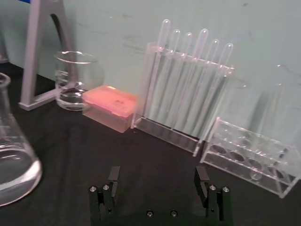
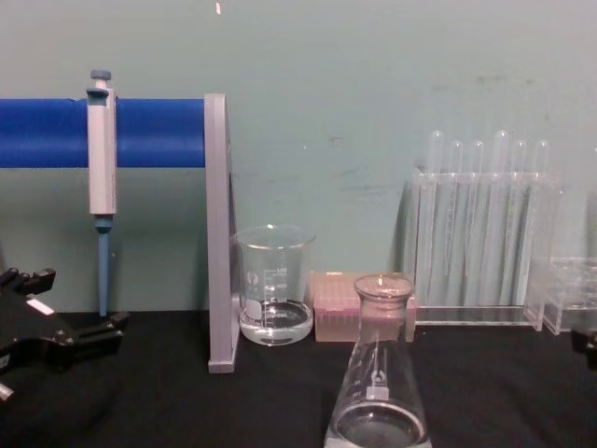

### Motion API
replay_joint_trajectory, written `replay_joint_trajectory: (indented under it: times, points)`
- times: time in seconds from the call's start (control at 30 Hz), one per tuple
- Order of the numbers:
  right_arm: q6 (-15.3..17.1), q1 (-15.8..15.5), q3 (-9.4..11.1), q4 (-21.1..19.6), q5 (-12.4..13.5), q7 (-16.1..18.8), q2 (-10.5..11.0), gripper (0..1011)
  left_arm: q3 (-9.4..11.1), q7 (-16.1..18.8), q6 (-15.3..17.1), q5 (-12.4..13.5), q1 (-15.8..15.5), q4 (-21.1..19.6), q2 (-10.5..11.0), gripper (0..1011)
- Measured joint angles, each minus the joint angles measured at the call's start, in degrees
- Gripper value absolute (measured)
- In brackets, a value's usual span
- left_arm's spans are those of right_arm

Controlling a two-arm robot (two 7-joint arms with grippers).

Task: Grasp the erlenmeyer flask with one hand, shake it three times, then place it back.

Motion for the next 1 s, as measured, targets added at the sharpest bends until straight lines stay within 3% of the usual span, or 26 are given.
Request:
replay_joint_trajectory:
  times: [0.3,0.53,1.0]
  points:
    - [1.8,-2.8,2.4,-3.1,4.9,6.1,1.3,1000,0.0,0.0,0.0,0.0,0.0,0.0,0.0,1001]
    - [2.8,-4.5,3.5,-5.6,7.0,10.4,1.9,1000,0.0,0.0,0.0,0.0,0.0,0.0,0.0,1001]
    - [4.3,-4.5,2.8,-8.1,7.1,15.3,0.4,1000,0.0,0.0,0.0,0.0,0.0,0.0,0.0,1001]
